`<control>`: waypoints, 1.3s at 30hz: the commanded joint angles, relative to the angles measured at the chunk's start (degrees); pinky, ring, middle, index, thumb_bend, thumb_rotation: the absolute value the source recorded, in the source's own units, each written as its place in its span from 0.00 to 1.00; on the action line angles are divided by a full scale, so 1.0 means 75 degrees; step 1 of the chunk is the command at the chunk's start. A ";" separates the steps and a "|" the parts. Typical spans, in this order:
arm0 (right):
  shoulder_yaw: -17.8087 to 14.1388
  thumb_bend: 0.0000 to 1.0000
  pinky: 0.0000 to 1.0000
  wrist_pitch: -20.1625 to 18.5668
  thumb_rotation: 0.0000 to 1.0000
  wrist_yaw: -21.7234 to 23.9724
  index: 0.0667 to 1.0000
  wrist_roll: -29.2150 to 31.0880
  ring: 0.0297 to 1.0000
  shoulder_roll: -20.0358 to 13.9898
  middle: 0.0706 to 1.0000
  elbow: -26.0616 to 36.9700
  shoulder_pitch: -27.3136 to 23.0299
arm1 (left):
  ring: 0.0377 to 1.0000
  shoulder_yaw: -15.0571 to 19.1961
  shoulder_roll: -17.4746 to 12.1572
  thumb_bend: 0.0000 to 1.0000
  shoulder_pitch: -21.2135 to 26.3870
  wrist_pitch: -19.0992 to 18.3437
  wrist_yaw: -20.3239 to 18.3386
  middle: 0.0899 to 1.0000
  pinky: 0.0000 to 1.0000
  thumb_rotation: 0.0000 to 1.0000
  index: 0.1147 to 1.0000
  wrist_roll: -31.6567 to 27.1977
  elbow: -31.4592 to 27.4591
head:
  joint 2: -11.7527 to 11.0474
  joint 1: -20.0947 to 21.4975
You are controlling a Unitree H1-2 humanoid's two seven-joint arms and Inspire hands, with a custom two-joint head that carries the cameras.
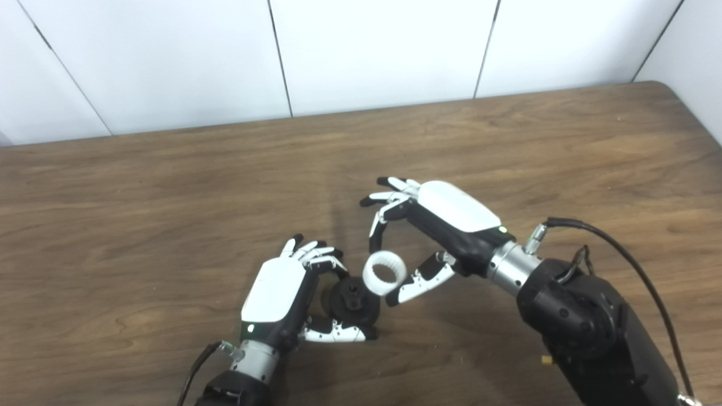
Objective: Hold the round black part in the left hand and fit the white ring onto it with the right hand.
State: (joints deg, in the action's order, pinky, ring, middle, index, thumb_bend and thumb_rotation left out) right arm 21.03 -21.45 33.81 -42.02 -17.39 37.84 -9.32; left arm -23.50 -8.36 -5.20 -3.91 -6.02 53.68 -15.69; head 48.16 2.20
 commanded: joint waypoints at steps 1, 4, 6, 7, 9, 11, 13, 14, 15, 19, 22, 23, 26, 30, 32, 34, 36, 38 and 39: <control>0.0027 0.52 1.00 0.0282 0.13 -0.0024 0.45 -0.0076 0.98 0.0106 0.85 0.0258 -0.0240 | 0.87 -0.0100 0.0031 0.52 0.0038 -0.0042 -0.0154 0.77 1.00 0.05 0.42 0.0138 -0.0127 | 0.0015 -0.0003; 0.0113 0.52 1.00 0.0351 0.13 -0.0034 0.45 -0.0161 0.98 0.0188 0.85 0.0164 -0.0222 | 0.87 -0.0123 0.0055 0.52 0.0049 -0.0074 -0.0191 0.77 1.00 0.05 0.42 0.0197 -0.0152 | 0.0028 -0.0042; 0.0151 0.52 1.00 0.0408 0.13 -0.0054 0.45 -0.0204 0.97 0.0234 0.84 0.0101 -0.0198 | 0.87 -0.0127 0.0079 0.52 0.0049 -0.0087 -0.0204 0.77 1.00 0.05 0.42 0.0223 -0.0157 | 0.0035 -0.0063; 0.0173 0.52 1.00 0.0434 0.13 -0.0059 0.45 -0.0235 0.97 0.0258 0.84 0.0061 -0.0190 | 0.87 -0.0128 0.0089 0.52 0.0048 -0.0090 -0.0208 0.77 1.00 0.05 0.42 0.0230 -0.0154 | 0.0037 -0.0069; 0.0194 0.52 1.00 0.0492 0.13 -0.0083 0.45 -0.0268 0.97 0.0288 0.84 -0.0007 -0.0174 | 0.87 -0.0134 0.0106 0.52 0.0046 -0.0093 -0.0206 0.77 1.00 0.05 0.42 0.0257 -0.0151 | 0.0044 -0.0077; 0.0204 0.52 1.00 0.0562 0.13 -0.0125 0.45 -0.0259 0.97 0.0311 0.84 -0.0071 -0.0158 | 0.87 -0.0147 0.0120 0.52 0.0045 -0.0084 -0.0185 0.77 0.99 0.05 0.42 0.0300 -0.0149 | 0.0046 -0.0095; 0.0221 0.52 1.00 0.0624 0.13 -0.0144 0.45 -0.0290 0.97 0.0336 0.84 -0.0129 -0.0151 | 0.86 -0.0159 0.0134 0.52 0.0052 -0.0068 -0.0151 0.77 0.99 0.05 0.42 0.0339 -0.0136 | 0.0054 -0.0117; 0.0225 0.52 1.00 0.0653 0.13 -0.0144 0.45 -0.0311 0.97 0.0351 0.84 -0.0155 -0.0148 | 0.86 -0.0165 0.0143 0.52 0.0054 -0.0069 -0.0143 0.77 0.98 0.05 0.42 0.0362 -0.0135 | 0.0052 -0.0120; 0.0224 0.52 1.00 0.0682 0.13 -0.0145 0.45 -0.0331 0.97 0.0362 0.84 -0.0179 -0.0144 | 0.86 -0.0169 0.0156 0.52 0.0056 -0.0070 -0.0137 0.77 0.98 0.05 0.42 0.0382 -0.0132 | 0.0053 -0.0136; 0.0187 0.52 1.00 0.0833 0.13 -0.0209 0.45 -0.0321 0.97 0.0383 0.84 -0.0308 -0.0114 | 0.86 -0.0167 0.0194 0.52 0.0053 -0.0057 -0.0112 0.77 0.98 0.05 0.42 0.0407 -0.0126 | 0.0058 -0.0151; 0.0159 0.52 1.00 0.0901 0.13 -0.0255 0.45 -0.0295 0.97 0.0380 0.84 -0.0389 -0.0108 | 0.86 -0.0169 0.0214 0.52 0.0050 -0.0069 -0.0124 0.77 0.98 0.05 0.42 0.0417 -0.0139 | 0.0061 -0.0175; 0.0148 0.52 1.00 0.0916 0.13 -0.0262 0.45 -0.0290 0.97 0.0381 0.84 -0.0407 -0.0108 | 0.86 -0.0171 0.0218 0.52 0.0052 -0.0068 -0.0125 0.77 0.98 0.05 0.42 0.0420 -0.0139 | 0.0062 -0.0184; 0.0104 0.52 1.00 0.0970 0.13 -0.0281 0.45 -0.0269 0.97 0.0396 0.84 -0.0469 -0.0106 | 0.86 -0.0168 0.0234 0.52 0.0058 -0.0074 -0.0134 0.77 0.98 0.05 0.42 0.0411 -0.0140 | 0.0068 -0.0196; 0.0056 0.52 1.00 0.0990 0.13 -0.0269 0.45 -0.0275 0.96 0.0399 0.84 -0.0521 -0.0099 | 0.87 -0.0162 0.0238 0.52 0.0059 -0.0099 -0.0173 0.77 0.99 0.05 0.42 0.0417 -0.0167 | 0.0075 -0.0195; 0.0035 0.52 1.00 0.0931 0.13 -0.0196 0.45 -0.0310 0.97 0.0398 0.84 -0.0488 -0.0105 | 0.87 -0.0159 0.0241 0.52 0.0054 -0.0103 -0.0183 0.77 0.99 0.05 0.42 0.0411 -0.0183 | 0.0075 -0.0195; 0.0007 0.52 1.00 0.0874 0.13 -0.0124 0.45 -0.0298 0.97 0.0385 0.84 -0.0454 -0.0117 | 0.86 -0.0153 0.0241 0.52 0.0059 -0.0070 -0.0137 0.77 0.99 0.05 0.42 0.0389 -0.0152 | 0.0091 -0.0144; -0.0026 0.52 1.00 0.0865 0.13 -0.0093 0.45 -0.0255 0.97 0.0365 0.84 -0.0437 -0.0118 | 0.86 -0.0145 0.0251 0.52 0.0057 -0.0055 -0.0101 0.77 0.99 0.05 0.42 0.0369 -0.0139 | 0.0091 -0.0144; -0.0063 0.52 1.00 0.0898 0.13 -0.0096 0.45 -0.0203 0.97 0.0338 0.84 -0.0443 -0.0105 | 0.86 -0.0142 0.0245 0.52 0.0058 -0.0047 -0.0101 0.77 0.99 0.05 0.42 0.0351 -0.0140 | 0.0091 -0.0144; -0.0077 0.52 1.00 0.0909 0.13 -0.0093 0.45 -0.0189 0.97 0.0330 0.83 -0.0447 -0.0100 | 0.86 -0.0139 0.0243 0.52 0.0057 -0.0053 -0.0118 0.77 0.99 0.05 0.42 0.0339 -0.0148 | 0.0091 -0.0144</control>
State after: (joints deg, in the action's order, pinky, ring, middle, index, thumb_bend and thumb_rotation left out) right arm 21.18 -15.54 33.73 -44.01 -14.92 33.33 -8.96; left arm -24.40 -6.92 -5.19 -4.35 -7.01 56.09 -16.09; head 48.78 1.05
